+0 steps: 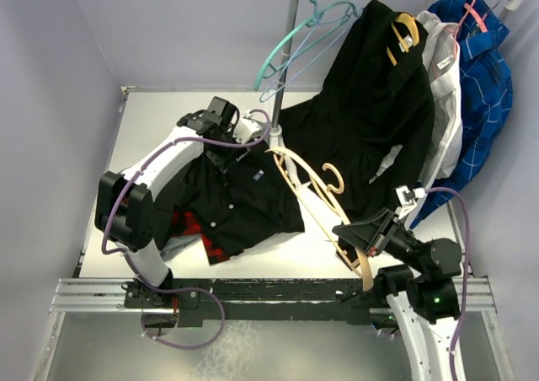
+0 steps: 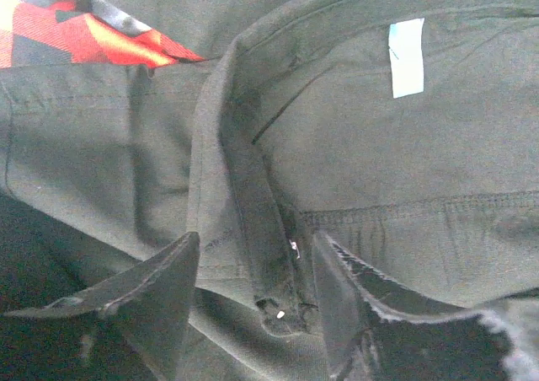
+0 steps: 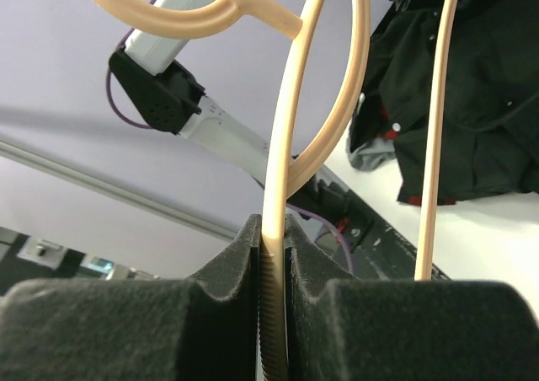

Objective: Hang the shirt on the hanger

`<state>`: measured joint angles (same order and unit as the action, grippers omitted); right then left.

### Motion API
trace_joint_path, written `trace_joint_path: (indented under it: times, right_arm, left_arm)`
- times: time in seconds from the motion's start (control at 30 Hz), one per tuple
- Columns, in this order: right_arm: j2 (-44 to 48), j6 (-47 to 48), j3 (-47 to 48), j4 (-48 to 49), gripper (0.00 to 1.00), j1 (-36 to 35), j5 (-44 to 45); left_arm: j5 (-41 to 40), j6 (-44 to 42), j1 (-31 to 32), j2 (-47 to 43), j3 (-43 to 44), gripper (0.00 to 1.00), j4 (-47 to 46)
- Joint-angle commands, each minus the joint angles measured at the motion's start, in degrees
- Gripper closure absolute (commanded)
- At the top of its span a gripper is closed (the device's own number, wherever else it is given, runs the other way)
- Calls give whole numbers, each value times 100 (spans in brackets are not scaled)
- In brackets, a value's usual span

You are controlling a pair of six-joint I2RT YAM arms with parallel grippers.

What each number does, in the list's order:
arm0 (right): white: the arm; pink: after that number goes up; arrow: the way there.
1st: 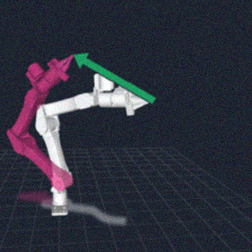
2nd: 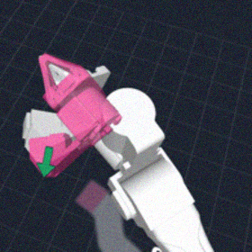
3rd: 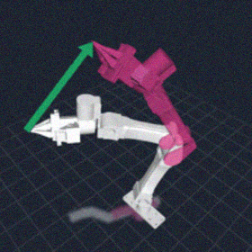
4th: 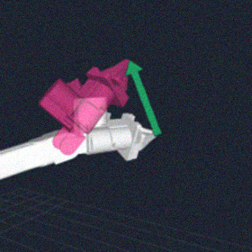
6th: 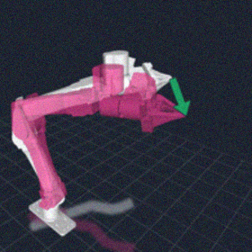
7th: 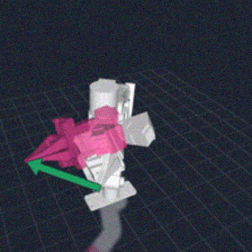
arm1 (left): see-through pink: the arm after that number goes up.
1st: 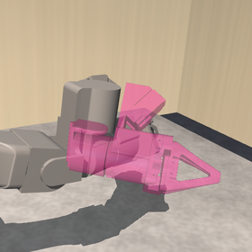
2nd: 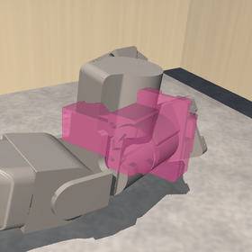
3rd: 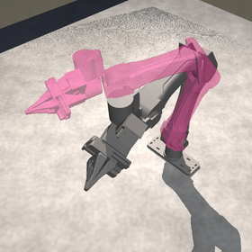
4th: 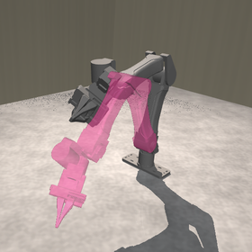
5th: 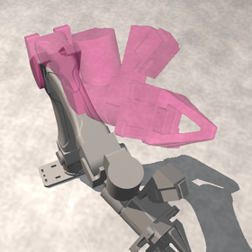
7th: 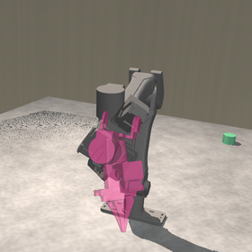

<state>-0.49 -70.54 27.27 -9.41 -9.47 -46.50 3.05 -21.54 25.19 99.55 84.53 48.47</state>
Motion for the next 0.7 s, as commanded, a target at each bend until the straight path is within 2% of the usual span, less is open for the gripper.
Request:
trace_joint_path:
  times: [0.0, 0.13, 0.27, 0.37, 0.57, 0.67]
  right_arm:
    - [-59, -992, -179, 1187, 100, -2, -326]
    - [-437, -1059, -255, 1381, 100, -2, -462]
    - [-904, -856, -239, 1452, 100, -41, -580]
    - [-986, -1046, -456, 1693, 100, -111, -543]
    - [-1087, -2034, -1085, 2819, 100, -120, -515]
    - [-1403, -2112, -1105, 3049, 100, -224, -462]
  left_arm:
    - [324, 24, -5, -102, 55, 50, -51]
    - [533, 19, -5, -24, 136, 75, 57]
    - [576, 26, -5, -8, 178, 84, 101]
    - [566, 36, -5, -55, 169, 100, 90]
    - [628, 36, -5, -311, 500, 100, 319]
    - [699, 58, -5, -557, 652, 100, 345]
